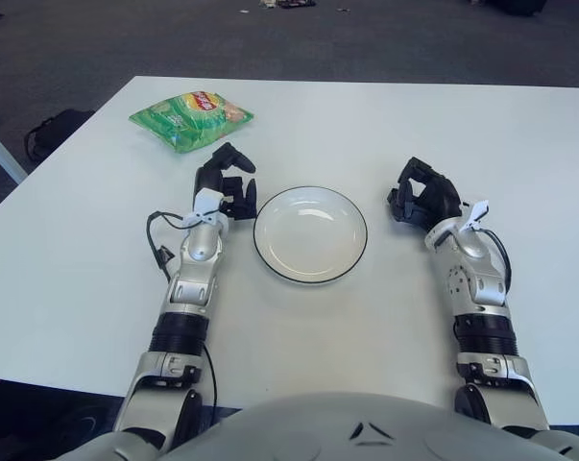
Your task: Put the snack into the plate.
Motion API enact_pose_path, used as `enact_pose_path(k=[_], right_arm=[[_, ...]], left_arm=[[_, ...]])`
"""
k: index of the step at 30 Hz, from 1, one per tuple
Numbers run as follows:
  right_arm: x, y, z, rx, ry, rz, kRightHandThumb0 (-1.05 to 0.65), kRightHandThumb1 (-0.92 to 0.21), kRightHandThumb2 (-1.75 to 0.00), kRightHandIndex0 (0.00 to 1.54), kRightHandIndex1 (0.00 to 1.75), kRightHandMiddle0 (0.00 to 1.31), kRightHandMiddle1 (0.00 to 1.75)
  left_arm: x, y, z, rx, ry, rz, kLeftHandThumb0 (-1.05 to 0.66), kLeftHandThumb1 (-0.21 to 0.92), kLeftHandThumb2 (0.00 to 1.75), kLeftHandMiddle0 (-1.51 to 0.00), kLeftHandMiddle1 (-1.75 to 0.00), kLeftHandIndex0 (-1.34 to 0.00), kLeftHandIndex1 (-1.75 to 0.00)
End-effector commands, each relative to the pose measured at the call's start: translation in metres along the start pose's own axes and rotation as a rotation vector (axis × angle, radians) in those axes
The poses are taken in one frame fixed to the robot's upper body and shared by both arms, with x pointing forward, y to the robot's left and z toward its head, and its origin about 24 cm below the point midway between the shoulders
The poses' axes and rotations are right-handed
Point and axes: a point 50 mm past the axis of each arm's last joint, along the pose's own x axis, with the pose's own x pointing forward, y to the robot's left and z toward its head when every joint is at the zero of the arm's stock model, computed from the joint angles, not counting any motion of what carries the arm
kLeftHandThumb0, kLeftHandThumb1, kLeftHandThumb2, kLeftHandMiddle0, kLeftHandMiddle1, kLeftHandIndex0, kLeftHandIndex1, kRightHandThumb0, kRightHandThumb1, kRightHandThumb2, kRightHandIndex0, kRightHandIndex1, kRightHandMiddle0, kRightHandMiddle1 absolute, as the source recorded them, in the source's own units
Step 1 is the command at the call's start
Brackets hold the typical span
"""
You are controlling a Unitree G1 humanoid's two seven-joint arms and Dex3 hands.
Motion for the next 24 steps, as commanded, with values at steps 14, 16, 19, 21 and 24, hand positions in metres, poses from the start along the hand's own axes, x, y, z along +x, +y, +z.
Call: enact_pose_path(k=[14, 16, 19, 21, 24], right_arm=[[-0.004, -0.007, -0.028, 0.026, 0.094, -0.042, -0.55, -0.16, -1.51, 1.25, 1.75, 0.74, 1.75], [-0.004, -0.007, -0.029, 0.027, 0.096, -0.043, -0.55, -0.16, -1.51, 1.25, 1.75, 0.74, 1.75], [-0.004, -0.008, -0.030, 0.026, 0.102, -0.043, -0.55, -0.17, -1.51, 1.25, 1.75, 0.74, 1.75], [-0.004, -0.008, -0.031, 0.027, 0.104, -0.044, -0.55, -0.17, -1.50, 1.26, 1.75, 0.74, 1.75], [-0.004, -0.009, -0.031, 0.028, 0.106, -0.044, -0.54, -0.17, -1.50, 1.26, 1.75, 0.74, 1.75]], left_arm=[[0.037, 0.033, 0.031, 0.332, -0.183, 0.075, -0.52, 0.24, 1.42, -1.35, -1.75, -0.68, -1.75], [0.042, 0.035, 0.034, 0.382, -0.200, 0.081, -0.52, 0.24, 1.42, -1.35, -1.75, -0.68, -1.75], [0.050, 0.039, 0.045, 0.485, -0.238, 0.106, -0.51, 0.25, 1.41, -1.34, -1.75, -0.67, -1.75], [0.055, 0.040, 0.050, 0.531, -0.251, 0.119, -0.51, 0.25, 1.40, -1.32, -1.75, -0.67, -1.75], [0.061, 0.041, 0.054, 0.577, -0.259, 0.129, -0.51, 0.26, 1.39, -1.30, -1.75, -0.67, -1.75]])
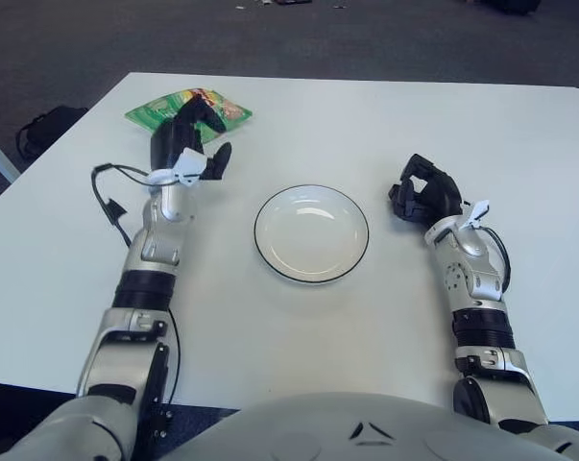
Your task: Put the snack into the plate.
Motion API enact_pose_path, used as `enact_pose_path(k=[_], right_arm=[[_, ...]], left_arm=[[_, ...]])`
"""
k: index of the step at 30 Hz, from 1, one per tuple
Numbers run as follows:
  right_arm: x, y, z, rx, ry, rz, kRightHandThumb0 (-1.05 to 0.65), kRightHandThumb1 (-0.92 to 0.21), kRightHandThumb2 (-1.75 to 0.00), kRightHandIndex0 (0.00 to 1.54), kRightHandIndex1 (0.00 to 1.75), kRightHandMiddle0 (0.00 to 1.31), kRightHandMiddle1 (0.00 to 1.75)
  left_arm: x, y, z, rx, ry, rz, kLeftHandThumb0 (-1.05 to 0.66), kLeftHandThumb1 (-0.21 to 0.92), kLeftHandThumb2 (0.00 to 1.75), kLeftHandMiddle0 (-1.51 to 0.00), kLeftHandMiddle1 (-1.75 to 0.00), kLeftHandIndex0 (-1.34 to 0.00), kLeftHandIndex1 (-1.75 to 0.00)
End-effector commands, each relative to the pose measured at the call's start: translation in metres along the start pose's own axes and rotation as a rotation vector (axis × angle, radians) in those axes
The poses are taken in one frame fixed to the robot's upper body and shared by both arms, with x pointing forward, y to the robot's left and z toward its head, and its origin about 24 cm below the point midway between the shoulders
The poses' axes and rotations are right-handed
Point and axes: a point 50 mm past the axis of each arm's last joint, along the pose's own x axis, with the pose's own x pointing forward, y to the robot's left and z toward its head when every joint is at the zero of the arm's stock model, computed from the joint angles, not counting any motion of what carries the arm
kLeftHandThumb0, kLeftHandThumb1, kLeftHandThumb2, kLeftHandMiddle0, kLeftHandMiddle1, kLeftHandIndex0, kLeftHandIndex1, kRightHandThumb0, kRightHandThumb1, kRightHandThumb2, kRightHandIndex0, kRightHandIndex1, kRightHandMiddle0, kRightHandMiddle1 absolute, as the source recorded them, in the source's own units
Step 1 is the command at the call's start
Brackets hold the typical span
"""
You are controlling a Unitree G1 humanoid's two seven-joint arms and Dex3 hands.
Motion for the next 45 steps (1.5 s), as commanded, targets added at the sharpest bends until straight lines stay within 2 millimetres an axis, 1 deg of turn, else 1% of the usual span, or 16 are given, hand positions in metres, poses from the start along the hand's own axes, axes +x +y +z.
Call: enact_pose_path(k=[1, 7, 8, 12, 13, 14, 17, 19, 21, 24, 27, 30, 35, 36, 42, 45], right_arm=[[-0.009, -0.006, -0.027, 0.023, 0.125, -0.032, -0.54, -0.17, -1.50, 1.26, 1.75, 0.74, 1.75], [-0.009, -0.005, -0.030, 0.027, 0.135, -0.026, -0.54, -0.17, -1.49, 1.26, 1.75, 0.73, 1.75], [-0.009, -0.005, -0.031, 0.027, 0.137, -0.024, -0.54, -0.18, -1.49, 1.26, 1.75, 0.73, 1.75], [-0.009, -0.005, -0.033, 0.031, 0.143, -0.019, -0.54, -0.18, -1.49, 1.26, 1.75, 0.73, 1.75], [-0.010, -0.005, -0.034, 0.032, 0.146, -0.018, -0.54, -0.18, -1.49, 1.26, 1.75, 0.73, 1.75], [-0.010, -0.005, -0.035, 0.032, 0.148, -0.017, -0.54, -0.18, -1.49, 1.26, 1.75, 0.73, 1.75], [-0.010, -0.005, -0.036, 0.034, 0.152, -0.013, -0.54, -0.18, -1.49, 1.26, 1.75, 0.73, 1.75], [-0.010, -0.005, -0.037, 0.035, 0.156, -0.008, -0.54, -0.18, -1.49, 1.26, 1.75, 0.73, 1.75], [-0.011, -0.005, -0.038, 0.036, 0.160, -0.003, -0.54, -0.18, -1.49, 1.26, 1.75, 0.73, 1.75], [-0.011, -0.005, -0.039, 0.039, 0.165, 0.002, -0.54, -0.18, -1.49, 1.26, 1.75, 0.73, 1.75], [-0.011, -0.005, -0.040, 0.045, 0.169, 0.004, -0.54, -0.18, -1.48, 1.26, 1.75, 0.73, 1.75], [-0.012, -0.005, -0.041, 0.048, 0.169, 0.003, -0.54, -0.18, -1.48, 1.26, 1.75, 0.73, 1.75], [-0.015, -0.004, -0.041, 0.049, 0.149, -0.009, -0.53, -0.19, -1.48, 1.26, 1.75, 0.72, 1.75], [-0.015, -0.003, -0.041, 0.048, 0.143, -0.011, -0.53, -0.19, -1.47, 1.26, 1.75, 0.72, 1.75], [-0.018, -0.001, -0.041, 0.053, 0.120, -0.015, -0.53, -0.19, -1.47, 1.26, 1.75, 0.72, 1.75], [-0.019, 0.000, -0.042, 0.057, 0.113, -0.014, -0.54, -0.19, -1.48, 1.26, 1.75, 0.72, 1.75]], left_arm=[[0.011, 0.003, 0.002, 0.078, -0.016, 0.010, -0.51, 0.26, 1.39, -1.30, -1.75, -0.66, -1.75], [0.029, 0.008, -0.002, 0.235, -0.052, 0.021, -0.46, 0.37, 1.25, -1.12, -1.75, -0.57, -1.75], [0.030, 0.009, -0.003, 0.248, -0.054, 0.023, -0.45, 0.41, 1.20, -0.99, -1.75, -0.54, -1.75], [0.043, 0.007, -0.017, 0.289, -0.027, 0.008, -0.42, 0.52, 1.06, -0.61, -1.73, -0.45, -1.75], [0.046, 0.007, -0.021, 0.302, -0.017, 0.001, -0.41, 0.56, 1.01, -0.57, -1.70, -0.42, -1.75], [0.048, 0.006, -0.023, 0.310, -0.010, -0.004, -0.39, 0.67, 0.86, -0.48, -1.62, -0.35, -1.75], [0.053, 0.006, -0.025, 0.337, -0.008, -0.015, -0.37, 0.83, 0.64, -0.35, -1.49, -0.25, -1.75], [0.056, 0.006, -0.026, 0.369, -0.009, -0.030, -0.36, 0.87, 0.58, -0.28, -1.40, -0.22, -1.75], [0.060, 0.006, -0.027, 0.407, -0.007, -0.046, -0.55, 0.87, 0.67, -0.18, -1.26, -0.09, -1.48], [0.065, 0.007, -0.030, 0.471, 0.005, -0.067, -0.66, 0.87, 0.71, -0.11, -1.15, -0.03, -1.27], [0.070, 0.007, -0.035, 0.576, 0.029, -0.092, -0.74, 0.90, 0.74, -0.08, -1.10, -0.01, -1.14], [0.071, 0.007, -0.039, 0.658, 0.039, -0.106, -0.84, 0.92, 0.89, -0.08, -1.06, 0.00, -1.01], [0.070, 0.004, -0.045, 0.753, 0.097, -0.152, -0.91, 0.92, 1.05, -0.03, -0.94, 0.00, -0.87], [0.069, 0.003, -0.047, 0.762, 0.116, -0.163, -0.92, 0.92, 1.09, -0.02, -0.86, 0.00, -0.85], [0.069, 0.003, -0.052, 0.784, 0.187, -0.203, -0.94, 0.92, 1.18, 0.00, -0.63, 0.00, -0.80], [0.068, 0.005, -0.055, 0.800, 0.211, -0.220, -0.95, 0.92, 1.20, 0.00, -0.58, 0.00, -0.79]])
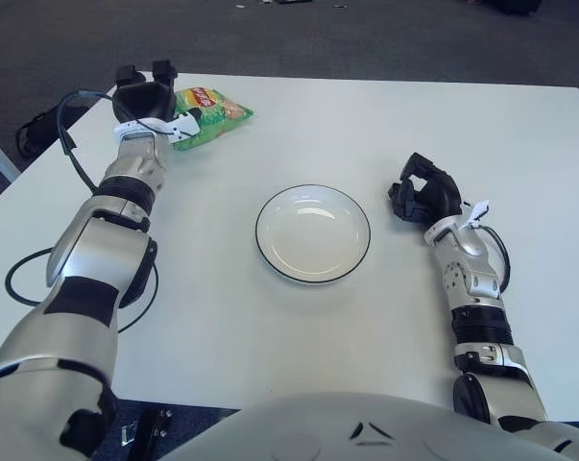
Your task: Put the snack into the plate.
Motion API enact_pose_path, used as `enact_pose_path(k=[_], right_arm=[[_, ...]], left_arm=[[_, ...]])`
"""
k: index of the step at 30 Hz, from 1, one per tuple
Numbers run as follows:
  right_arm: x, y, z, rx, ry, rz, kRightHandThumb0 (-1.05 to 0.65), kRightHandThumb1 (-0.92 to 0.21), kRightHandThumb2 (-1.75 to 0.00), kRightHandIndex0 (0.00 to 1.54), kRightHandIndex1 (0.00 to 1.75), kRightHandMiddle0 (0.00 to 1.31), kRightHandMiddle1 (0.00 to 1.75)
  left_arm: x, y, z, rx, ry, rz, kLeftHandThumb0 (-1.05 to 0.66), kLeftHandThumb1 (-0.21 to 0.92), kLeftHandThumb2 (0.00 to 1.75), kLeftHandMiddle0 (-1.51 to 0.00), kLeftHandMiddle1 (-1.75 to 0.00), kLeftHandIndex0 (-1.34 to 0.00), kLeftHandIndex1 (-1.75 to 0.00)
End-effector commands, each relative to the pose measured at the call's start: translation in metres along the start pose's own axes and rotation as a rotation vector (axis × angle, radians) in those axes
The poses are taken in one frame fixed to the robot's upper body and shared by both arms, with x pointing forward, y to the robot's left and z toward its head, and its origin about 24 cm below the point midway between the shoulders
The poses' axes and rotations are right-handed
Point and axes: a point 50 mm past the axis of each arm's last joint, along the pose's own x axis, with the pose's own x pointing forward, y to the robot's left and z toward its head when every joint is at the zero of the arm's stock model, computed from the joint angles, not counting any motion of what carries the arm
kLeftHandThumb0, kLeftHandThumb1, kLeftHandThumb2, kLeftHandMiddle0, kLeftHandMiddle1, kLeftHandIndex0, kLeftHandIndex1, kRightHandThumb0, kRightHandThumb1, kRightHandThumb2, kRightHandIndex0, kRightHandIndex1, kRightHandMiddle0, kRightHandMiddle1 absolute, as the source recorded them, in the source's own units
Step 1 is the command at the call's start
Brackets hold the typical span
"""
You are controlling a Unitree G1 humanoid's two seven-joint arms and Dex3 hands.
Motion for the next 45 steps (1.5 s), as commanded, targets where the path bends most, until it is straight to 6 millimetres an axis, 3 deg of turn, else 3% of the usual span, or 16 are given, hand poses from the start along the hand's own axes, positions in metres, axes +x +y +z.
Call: enact_pose_path(k=[1, 11, 22, 33, 40, 45], right_arm=[[-0.019, -0.001, -0.034, 0.050, 0.119, -0.039, -0.54, -0.19, -1.48, 1.26, 1.75, 0.72, 1.75], [-0.022, 0.000, -0.035, 0.052, 0.113, -0.042, -0.54, -0.17, -1.49, 1.27, 1.75, 0.74, 1.75], [-0.026, 0.004, -0.035, 0.067, 0.095, -0.046, -0.54, -0.17, -1.49, 1.27, 1.75, 0.74, 1.75], [-0.035, 0.012, -0.033, 0.058, 0.042, -0.017, -0.54, -0.17, -1.50, 1.27, 1.75, 0.74, 1.75], [-0.037, 0.014, -0.033, 0.054, 0.044, -0.017, -0.55, -0.17, -1.50, 1.27, 1.75, 0.74, 1.75], [-0.037, 0.014, -0.033, 0.057, 0.052, -0.019, -0.55, -0.17, -1.50, 1.27, 1.75, 0.74, 1.75]], left_arm=[[0.005, 0.007, -0.002, 0.018, 0.018, -0.013, -0.95, 0.92, 1.21, 0.00, -0.57, 0.00, -0.79], [0.002, -0.002, -0.012, 0.057, 0.060, -0.133, -0.97, 0.92, 1.31, 0.00, -0.46, 0.00, -0.80], [-0.004, -0.015, -0.017, 0.083, 0.073, -0.255, -0.99, 0.92, 1.37, -0.02, -0.50, 0.00, -0.75], [-0.015, -0.034, -0.015, -0.001, 0.061, -0.382, -0.98, 0.92, 1.38, -0.09, -0.67, 0.00, -0.82], [-0.019, -0.039, -0.016, 0.010, 0.013, -0.411, -1.00, 0.92, 1.38, -0.20, -0.95, 0.00, -0.99], [-0.022, -0.039, -0.015, 0.028, -0.077, -0.408, -1.00, 0.92, 1.37, -0.22, -1.03, 0.00, -1.11]])
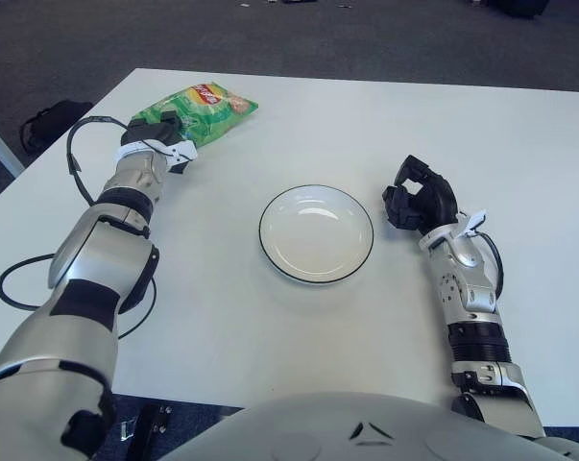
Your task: Put the snack into the plate.
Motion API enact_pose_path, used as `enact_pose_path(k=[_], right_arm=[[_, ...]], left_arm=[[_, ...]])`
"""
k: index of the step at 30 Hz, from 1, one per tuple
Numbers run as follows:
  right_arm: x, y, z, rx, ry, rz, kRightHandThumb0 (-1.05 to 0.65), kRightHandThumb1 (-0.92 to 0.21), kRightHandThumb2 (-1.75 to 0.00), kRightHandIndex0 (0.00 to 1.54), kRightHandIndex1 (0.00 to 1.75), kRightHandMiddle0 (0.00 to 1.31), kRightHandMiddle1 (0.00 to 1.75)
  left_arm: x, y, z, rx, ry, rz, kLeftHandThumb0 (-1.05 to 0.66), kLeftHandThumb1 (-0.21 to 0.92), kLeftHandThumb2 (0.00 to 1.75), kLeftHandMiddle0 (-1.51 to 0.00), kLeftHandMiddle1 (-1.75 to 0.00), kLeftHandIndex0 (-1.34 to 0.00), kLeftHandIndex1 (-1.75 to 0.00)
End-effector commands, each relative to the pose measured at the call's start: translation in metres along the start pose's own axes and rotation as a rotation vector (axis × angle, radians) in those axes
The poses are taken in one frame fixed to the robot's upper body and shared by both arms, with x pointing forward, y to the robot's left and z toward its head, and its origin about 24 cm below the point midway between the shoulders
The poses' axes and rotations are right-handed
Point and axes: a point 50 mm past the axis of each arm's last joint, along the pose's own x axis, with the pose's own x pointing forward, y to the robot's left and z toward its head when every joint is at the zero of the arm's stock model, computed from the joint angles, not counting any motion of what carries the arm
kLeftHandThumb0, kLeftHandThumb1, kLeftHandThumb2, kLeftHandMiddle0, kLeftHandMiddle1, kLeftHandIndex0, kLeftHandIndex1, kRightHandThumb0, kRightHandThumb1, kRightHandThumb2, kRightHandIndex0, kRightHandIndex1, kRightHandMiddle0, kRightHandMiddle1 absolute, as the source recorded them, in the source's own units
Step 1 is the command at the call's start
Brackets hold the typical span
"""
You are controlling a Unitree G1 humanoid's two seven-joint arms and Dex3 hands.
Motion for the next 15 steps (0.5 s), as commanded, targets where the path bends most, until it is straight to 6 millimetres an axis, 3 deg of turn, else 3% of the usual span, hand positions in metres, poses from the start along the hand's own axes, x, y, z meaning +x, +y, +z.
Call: enact_pose_path(k=[1, 11, 15], right_arm=[[-0.027, -0.001, -0.038, 0.065, 0.136, -0.062, -0.55, -0.17, -1.50, 1.27, 1.75, 0.74, 1.75], [-0.026, -0.003, -0.036, 0.063, 0.147, -0.068, -0.54, -0.17, -1.50, 1.26, 1.75, 0.74, 1.75], [-0.024, -0.005, -0.035, 0.061, 0.150, -0.073, -0.54, -0.17, -1.49, 1.26, 1.75, 0.73, 1.75]], left_arm=[[-0.003, -0.004, -0.003, 0.038, -0.056, -0.018, -1.00, 0.92, 1.36, -0.22, -1.05, 0.00, -1.14], [-0.017, 0.004, -0.007, 0.165, -0.271, -0.017, -0.96, 0.92, 1.33, -0.17, -1.00, 0.00, -1.27], [-0.041, 0.019, 0.000, 0.202, -0.416, -0.007, -0.96, 0.92, 1.33, -0.18, -0.99, 0.00, -1.28]])
